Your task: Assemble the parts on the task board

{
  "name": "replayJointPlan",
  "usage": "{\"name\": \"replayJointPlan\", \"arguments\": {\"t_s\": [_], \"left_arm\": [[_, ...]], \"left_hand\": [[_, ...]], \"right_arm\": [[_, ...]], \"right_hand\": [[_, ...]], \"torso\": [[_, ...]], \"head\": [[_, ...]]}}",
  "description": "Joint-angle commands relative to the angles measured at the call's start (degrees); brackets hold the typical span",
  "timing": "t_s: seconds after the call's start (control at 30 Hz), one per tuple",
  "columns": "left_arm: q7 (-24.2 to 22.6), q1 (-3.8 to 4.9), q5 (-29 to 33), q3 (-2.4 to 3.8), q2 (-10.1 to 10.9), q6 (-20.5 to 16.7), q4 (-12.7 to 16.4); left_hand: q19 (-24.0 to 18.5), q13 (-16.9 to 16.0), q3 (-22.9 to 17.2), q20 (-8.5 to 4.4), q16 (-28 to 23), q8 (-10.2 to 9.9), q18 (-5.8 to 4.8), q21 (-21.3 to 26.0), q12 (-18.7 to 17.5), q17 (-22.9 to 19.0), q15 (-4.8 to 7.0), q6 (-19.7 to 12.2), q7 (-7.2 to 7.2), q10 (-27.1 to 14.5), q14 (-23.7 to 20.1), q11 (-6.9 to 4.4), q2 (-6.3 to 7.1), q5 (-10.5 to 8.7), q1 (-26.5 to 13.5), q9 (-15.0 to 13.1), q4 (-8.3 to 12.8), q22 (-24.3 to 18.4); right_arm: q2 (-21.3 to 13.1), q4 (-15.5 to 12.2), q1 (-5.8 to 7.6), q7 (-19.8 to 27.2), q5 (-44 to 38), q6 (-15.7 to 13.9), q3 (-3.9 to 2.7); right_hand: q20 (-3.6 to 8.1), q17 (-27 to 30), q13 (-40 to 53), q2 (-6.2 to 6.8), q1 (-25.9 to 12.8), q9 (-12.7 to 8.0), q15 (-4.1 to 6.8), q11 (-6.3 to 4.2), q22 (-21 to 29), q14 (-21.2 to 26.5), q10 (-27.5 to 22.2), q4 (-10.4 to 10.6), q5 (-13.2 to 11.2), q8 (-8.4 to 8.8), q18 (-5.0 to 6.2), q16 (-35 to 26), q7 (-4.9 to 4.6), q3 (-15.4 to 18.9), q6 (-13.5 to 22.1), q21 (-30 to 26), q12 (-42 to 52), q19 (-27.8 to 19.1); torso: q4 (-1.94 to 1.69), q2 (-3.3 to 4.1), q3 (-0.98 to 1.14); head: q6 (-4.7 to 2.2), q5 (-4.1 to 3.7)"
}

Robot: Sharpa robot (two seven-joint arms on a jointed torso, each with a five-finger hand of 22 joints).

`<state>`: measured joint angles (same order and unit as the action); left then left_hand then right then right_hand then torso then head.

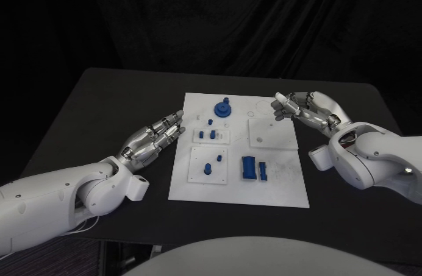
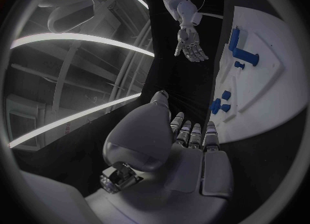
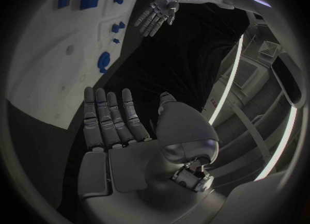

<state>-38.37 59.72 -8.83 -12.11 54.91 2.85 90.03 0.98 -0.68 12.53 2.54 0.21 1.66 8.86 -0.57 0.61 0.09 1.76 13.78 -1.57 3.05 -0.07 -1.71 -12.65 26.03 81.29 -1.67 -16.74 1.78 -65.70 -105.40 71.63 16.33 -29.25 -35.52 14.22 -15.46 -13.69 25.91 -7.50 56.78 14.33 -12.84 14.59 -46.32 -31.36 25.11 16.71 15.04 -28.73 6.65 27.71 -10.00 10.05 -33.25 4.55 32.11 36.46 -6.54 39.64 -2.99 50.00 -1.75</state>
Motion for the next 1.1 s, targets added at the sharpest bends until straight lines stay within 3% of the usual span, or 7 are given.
{"name": "replayJointPlan", "arguments": {"t_s": [0.03,0.27,0.53,0.57,0.63,0.77,1.1], "left_arm": [[-11.3,0.35,0.0,0.04,-0.4,-4.7,0.1],[-13.7,0.43,0.0,0.03,-2.0,-6.2,-1.6],[-14.5,0.28,0.0,0.03,-3.5,-6.4,-3.3],[-0.3,0.26,0.0,-0.02,-3.4,-5.3,-3.1],[-0.3,0.26,0.1,0.05,-3.4,-5.6,-3.1],[0.2,0.27,0.5,0.69,-3.8,-7.8,-2.9],[2.9,0.33,3.2,4.41,-5.9,-20.5,-2.0]], "left_hand": [[-0.6,0.2,2.1,-1.35,-0.2,-0.2,0.02,0.3,-0.1,-0.1,1.88,-2.0,-3.97,-0.8,0.1,-1.82,-0.32,-5.32,-2.3,0.2,-0.1,-1.1],[-0.9,0.5,4.6,-2.10,-0.2,-0.6,-0.40,0.5,-0.5,-0.1,2.24,-6.1,-15.34,-2.4,0.1,-6.25,-1.23,-13.12,-5.2,0.6,0.0,-1.6],[-0.9,0.6,4.9,-2.37,-0.2,-0.7,-0.45,0.5,-0.6,-0.1,2.47,-7.0,-15.69,-2.9,0.1,-8.47,-1.53,-13.98,-5.6,0.7,0.0,-1.7],[-1.0,0.7,-0.5,-2.54,-0.2,-1.7,-2.66,0.6,-0.6,-0.1,-1.76,-8.8,-10.41,-3.1,0.1,-5.13,2.80,-17.45,-27.9,1.7,5.0,-1.8],[-1.0,0.7,-0.8,-2.54,-0.2,-1.7,-2.66,0.6,-0.6,-0.1,-1.76,-9.1,-10.29,-3.1,0.1,-5.24,2.97,-17.77,-29.7,1.7,5.2,-1.8],[-1.0,0.7,-2.6,-2.54,-0.2,-1.7,-3.64,0.6,-0.6,-0.1,-1.76,-13.8,-8.38,-3.1,0.1,-4.16,4.48,-19.11,-37.9,1.7,7.1,-1.8],[-1.0,0.7,-5.7,-2.54,-0.2,-1.7,-4.83,0.6,-0.6,-0.1,-1.76,-13.8,-5.28,-3.1,0.1,-2.41,7.07,-21.29,-51.6,1.7,10.2,-1.8]], "right_arm": [[1.0,1.9,-1.05,14.8,7.8,2.7,0.00],[2.1,4.5,-3.49,21.4,9.0,5.1,0.01],[2.7,6.3,-5.37,24.3,9.2,5.8,0.02],[2.6,6.1,-5.13,20.1,8.1,4.1,0.04],[2.8,6.2,-5.20,20.0,8.3,3.9,-0.12],[4.7,7.2,-5.85,19.4,10.5,2.6,-1.59],[15.1,12.4,-9.43,15.6,22.4,-4.5,-9.63]], "right_hand": [[-1.11,4.8,-5.8,-0.71,-0.2,-3.9,1.23,-2.13,17.9,10.6,-9.0,0.0,-1.6,5.29,-2.59,-6.3,4.46,2.5,6.8,-2.5,-4.9,-19.3],[-1.29,11.6,-17.8,0.47,1.9,-10.6,4.50,-11.18,36.6,27.8,-22.1,0.1,-3.8,14.90,-2.87,-17.7,16.66,5.8,17.4,-3.4,-14.4,-32.7],[-1.26,12.0,-20.6,1.66,2.4,-12.3,5.25,-11.28,38.3,29.2,-23.0,0.1,-3.9,19.93,-2.48,-18.3,19.72,4.5,21.8,-3.5,-14.8,-33.4],[3.78,13.7,-25.9,2.94,-15.2,-14.3,7.60,-14.59,40.7,31.4,-25.1,-5.0,-7.2,22.30,-6.65,-20.9,16.71,0.3,24.9,-4.6,-19.8,-36.5],[6.64,13.7,-25.9,7.50,-24.7,-14.3,12.84,-14.59,42.1,31.4,-25.1,-7.8,-9.1,24.03,-6.65,-22.6,14.99,-2.4,27.0,-4.6,-22.9,-36.5],[15.46,13.7,-25.9,7.50,-42.5,-14.3,12.84,-14.59,46.3,31.4,-25.1,-12.6,-15.0,28.73,-6.65,-27.7,10.00,-10.0,33.3,-4.6,-28.0,-36.5],[15.46,13.7,-25.9,7.50,-56.8,-14.3,12.84,-14.59,46.3,31.4,-25.1,-16.7,-15.0,28.73,-6.65,-27.7,10.00,-10.0,33.3,-4.6,-32.1,-36.5]], "torso": [[0.75,-1.53,0.14],[1.89,-3.20,0.38],[2.80,-4.67,0.82],[2.31,-3.93,0.59],[2.35,-3.97,0.61],[2.64,-4.28,0.77],[4.37,-6.13,1.76]], "head": [[0.00,0.51],[0.00,2.52],[0.00,2.73],[0.00,2.76],[-0.12,2.75],[-1.21,2.68],[-7.60,2.27]]}}
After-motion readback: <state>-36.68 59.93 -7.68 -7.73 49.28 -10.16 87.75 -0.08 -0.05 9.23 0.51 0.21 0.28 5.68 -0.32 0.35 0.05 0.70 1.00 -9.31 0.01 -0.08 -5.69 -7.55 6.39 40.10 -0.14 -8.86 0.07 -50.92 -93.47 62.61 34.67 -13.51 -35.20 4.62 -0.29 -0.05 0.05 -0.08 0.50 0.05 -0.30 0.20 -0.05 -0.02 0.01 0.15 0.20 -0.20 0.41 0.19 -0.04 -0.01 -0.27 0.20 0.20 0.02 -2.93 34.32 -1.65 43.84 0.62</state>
